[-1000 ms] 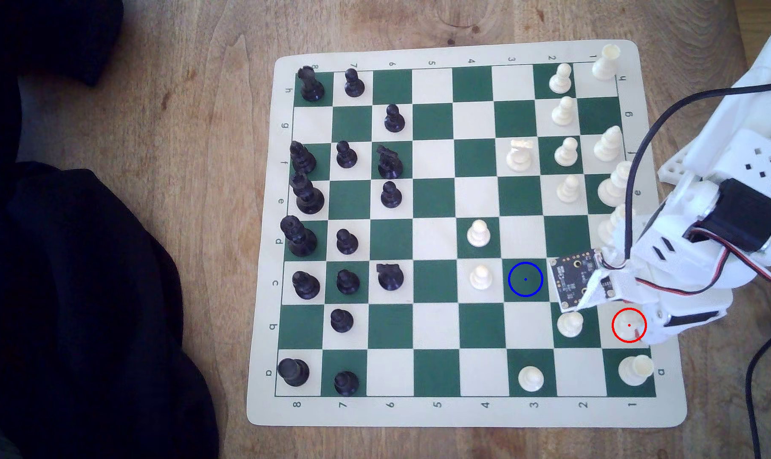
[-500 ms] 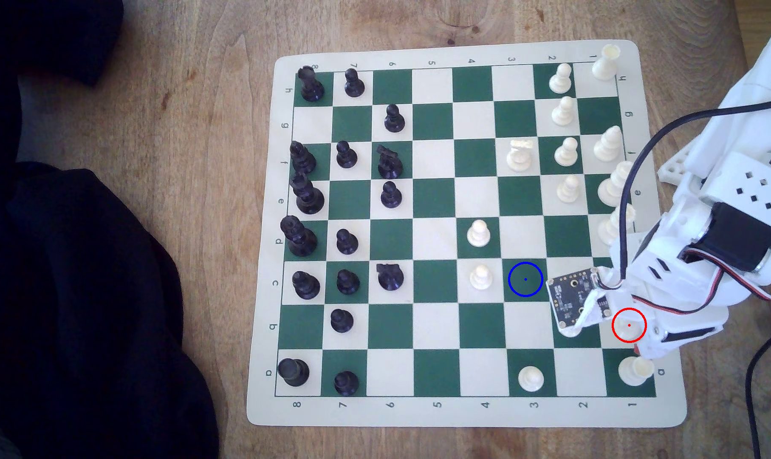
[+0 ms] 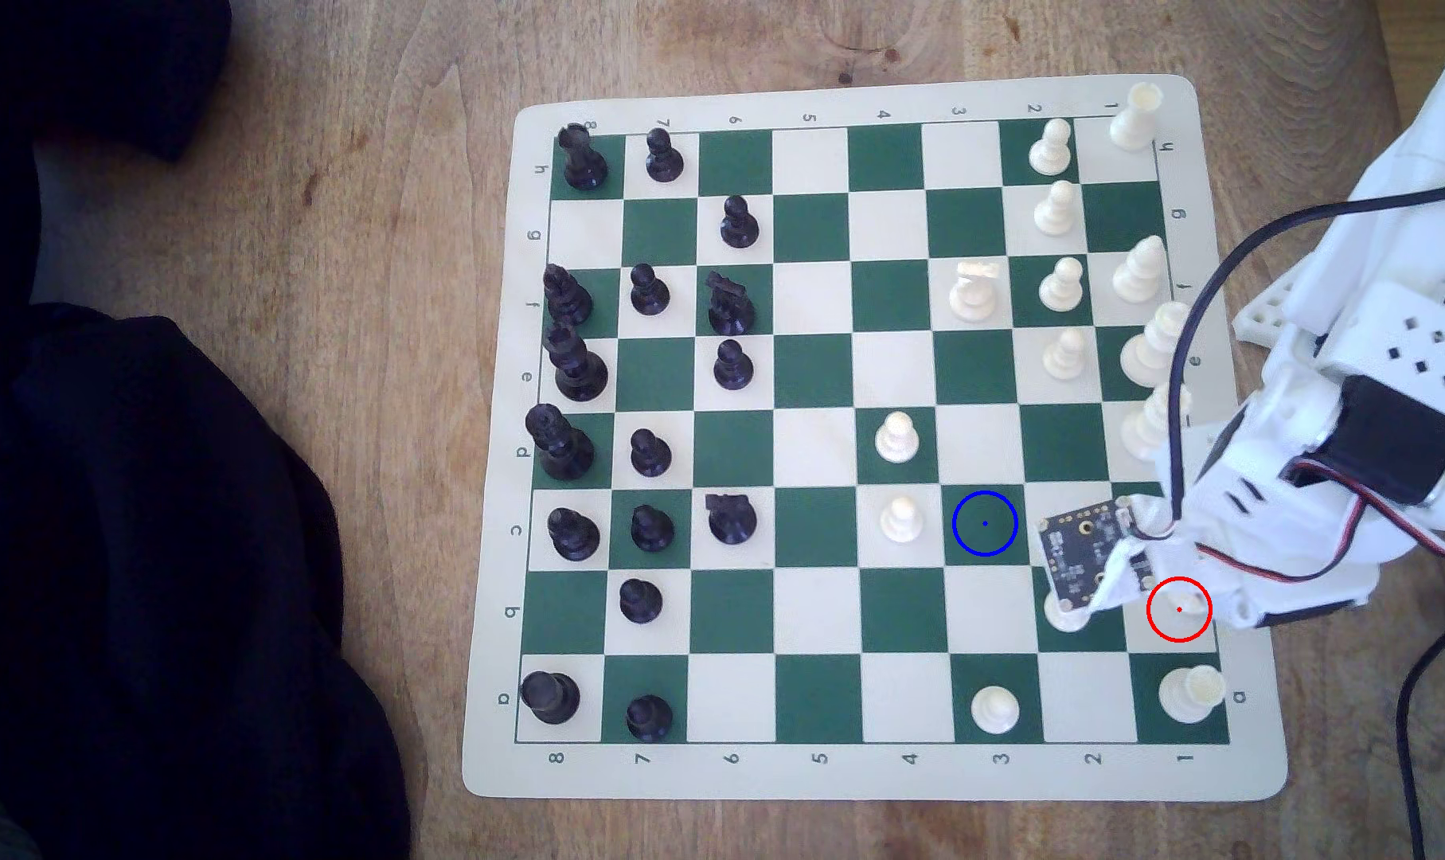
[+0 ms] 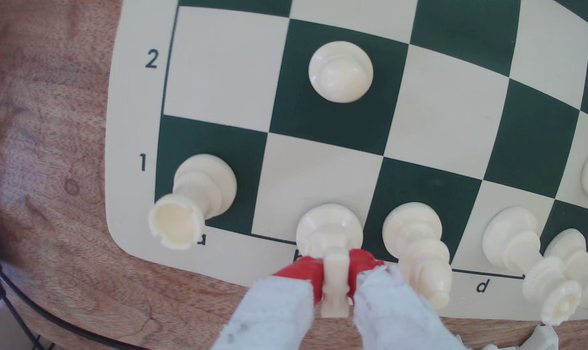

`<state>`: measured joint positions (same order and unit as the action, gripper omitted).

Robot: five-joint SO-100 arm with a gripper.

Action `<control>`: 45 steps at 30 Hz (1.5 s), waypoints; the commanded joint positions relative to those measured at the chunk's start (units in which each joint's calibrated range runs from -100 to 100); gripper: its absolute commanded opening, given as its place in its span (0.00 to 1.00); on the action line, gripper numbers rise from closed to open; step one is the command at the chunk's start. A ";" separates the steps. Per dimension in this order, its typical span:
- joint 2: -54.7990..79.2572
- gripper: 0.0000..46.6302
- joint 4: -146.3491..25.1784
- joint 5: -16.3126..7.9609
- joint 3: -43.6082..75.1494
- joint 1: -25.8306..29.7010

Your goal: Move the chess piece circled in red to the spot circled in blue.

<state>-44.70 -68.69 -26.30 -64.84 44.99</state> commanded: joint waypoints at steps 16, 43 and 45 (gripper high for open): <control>0.81 0.01 -3.63 4.69 20.15 -11.23; 22.29 0.01 12.34 10.16 17.25 -26.88; 22.46 0.01 12.34 10.60 17.07 -27.35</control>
<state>-22.16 -56.73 -16.29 -48.76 18.51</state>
